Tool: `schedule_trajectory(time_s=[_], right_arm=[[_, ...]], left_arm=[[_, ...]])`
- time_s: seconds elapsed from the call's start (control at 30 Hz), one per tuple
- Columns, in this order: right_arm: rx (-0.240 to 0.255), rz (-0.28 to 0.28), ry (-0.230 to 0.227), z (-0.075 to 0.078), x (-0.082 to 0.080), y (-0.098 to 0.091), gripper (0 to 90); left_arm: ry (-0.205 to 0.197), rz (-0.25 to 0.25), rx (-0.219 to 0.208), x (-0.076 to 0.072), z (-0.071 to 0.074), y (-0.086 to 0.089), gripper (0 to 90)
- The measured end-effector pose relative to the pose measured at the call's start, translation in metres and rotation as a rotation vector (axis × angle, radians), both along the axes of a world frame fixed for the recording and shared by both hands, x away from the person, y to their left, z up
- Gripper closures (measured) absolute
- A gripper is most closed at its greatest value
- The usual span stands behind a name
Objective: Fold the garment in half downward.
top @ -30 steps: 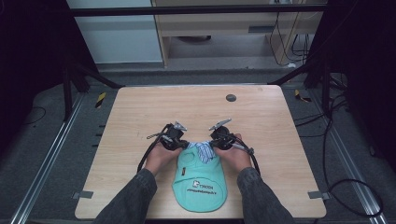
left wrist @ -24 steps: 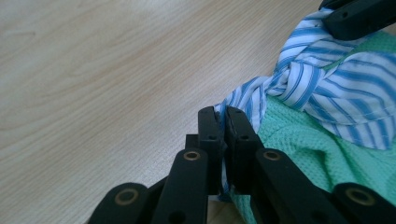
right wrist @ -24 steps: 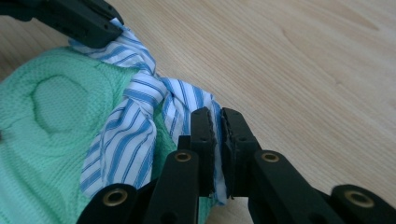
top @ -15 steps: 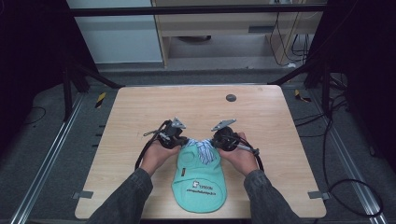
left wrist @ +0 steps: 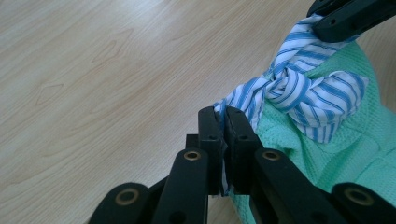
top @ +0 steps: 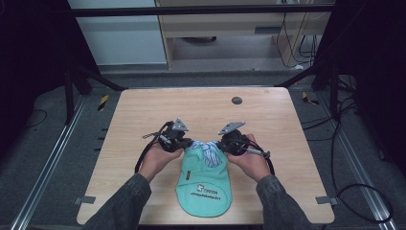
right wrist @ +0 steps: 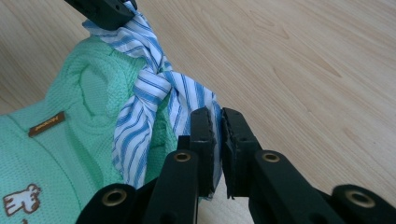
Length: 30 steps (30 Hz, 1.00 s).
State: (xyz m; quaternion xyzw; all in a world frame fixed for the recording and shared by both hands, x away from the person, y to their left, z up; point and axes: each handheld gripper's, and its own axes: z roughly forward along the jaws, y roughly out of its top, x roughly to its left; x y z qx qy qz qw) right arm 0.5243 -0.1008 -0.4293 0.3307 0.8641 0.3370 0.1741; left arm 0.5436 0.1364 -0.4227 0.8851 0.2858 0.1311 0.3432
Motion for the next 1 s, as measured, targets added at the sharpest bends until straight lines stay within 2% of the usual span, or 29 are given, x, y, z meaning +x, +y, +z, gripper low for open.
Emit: schedule_trajectory(time_s=[0.13, 0.47, 0.73, 1.0], right_arm=[[-0.004, 0.010, -0.016, 0.005, -0.004, -0.002, 83.5], [-0.027, 0.039, -0.036, 0.015, -0.008, -0.002, 83.4], [-0.055, 0.064, -0.048, 0.025, -0.008, -0.001, 83.4], [-0.062, 0.076, -0.063, 0.035, -0.007, -0.004, 83.4]], left_arm=[[-0.017, -0.017, 0.007, -0.004, 0.006, -0.002, 86.6], [-0.029, -0.052, 0.019, -0.007, 0.018, 0.001, 86.6], [-0.039, -0.059, 0.022, -0.006, 0.026, 0.001, 86.6], [-0.054, -0.071, 0.024, -0.005, 0.033, 0.000, 86.6]])
